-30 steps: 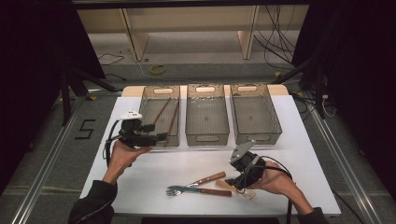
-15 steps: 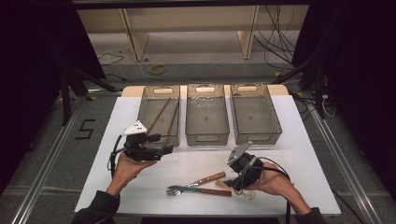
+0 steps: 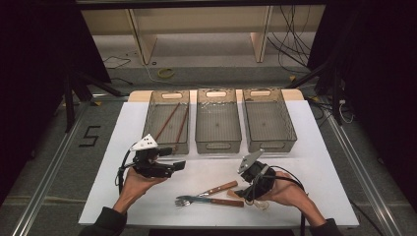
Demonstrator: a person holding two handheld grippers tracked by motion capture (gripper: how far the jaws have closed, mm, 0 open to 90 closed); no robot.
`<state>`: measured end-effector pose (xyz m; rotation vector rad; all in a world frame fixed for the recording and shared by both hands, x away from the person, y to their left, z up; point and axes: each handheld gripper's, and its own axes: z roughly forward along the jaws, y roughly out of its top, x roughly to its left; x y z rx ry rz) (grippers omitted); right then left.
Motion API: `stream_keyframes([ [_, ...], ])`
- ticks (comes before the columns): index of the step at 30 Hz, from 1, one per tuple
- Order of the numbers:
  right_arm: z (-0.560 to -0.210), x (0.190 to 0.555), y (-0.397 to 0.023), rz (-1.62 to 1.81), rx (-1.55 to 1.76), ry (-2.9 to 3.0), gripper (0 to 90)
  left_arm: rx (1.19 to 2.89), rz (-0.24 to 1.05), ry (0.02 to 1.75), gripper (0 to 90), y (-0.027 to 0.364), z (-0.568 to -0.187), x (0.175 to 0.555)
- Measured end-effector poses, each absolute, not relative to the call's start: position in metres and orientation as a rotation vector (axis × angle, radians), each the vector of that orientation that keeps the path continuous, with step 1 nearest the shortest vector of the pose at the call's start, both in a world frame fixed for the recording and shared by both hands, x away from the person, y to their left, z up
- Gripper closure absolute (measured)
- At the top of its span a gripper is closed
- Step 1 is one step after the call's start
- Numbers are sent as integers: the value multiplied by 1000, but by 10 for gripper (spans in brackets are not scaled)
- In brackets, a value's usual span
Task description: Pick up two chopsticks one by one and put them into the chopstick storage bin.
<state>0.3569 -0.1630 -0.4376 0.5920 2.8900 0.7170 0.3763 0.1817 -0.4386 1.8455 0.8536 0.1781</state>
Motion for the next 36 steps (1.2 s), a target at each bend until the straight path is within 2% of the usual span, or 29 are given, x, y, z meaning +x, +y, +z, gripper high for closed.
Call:
stream_keyframes([
  [12, -443, 355, -157, 678, 593, 2914, 395, 1855, 167, 813, 176, 178, -443, 367],
  [23, -449, 354, -153, 633, 593, 2928, 449, 1876, 180, 783, 173, 175, -447, 361],
  [36, -458, 355, -147, 588, 610, 2950, 494, 1891, 216, 805, 170, 178, -455, 354],
])
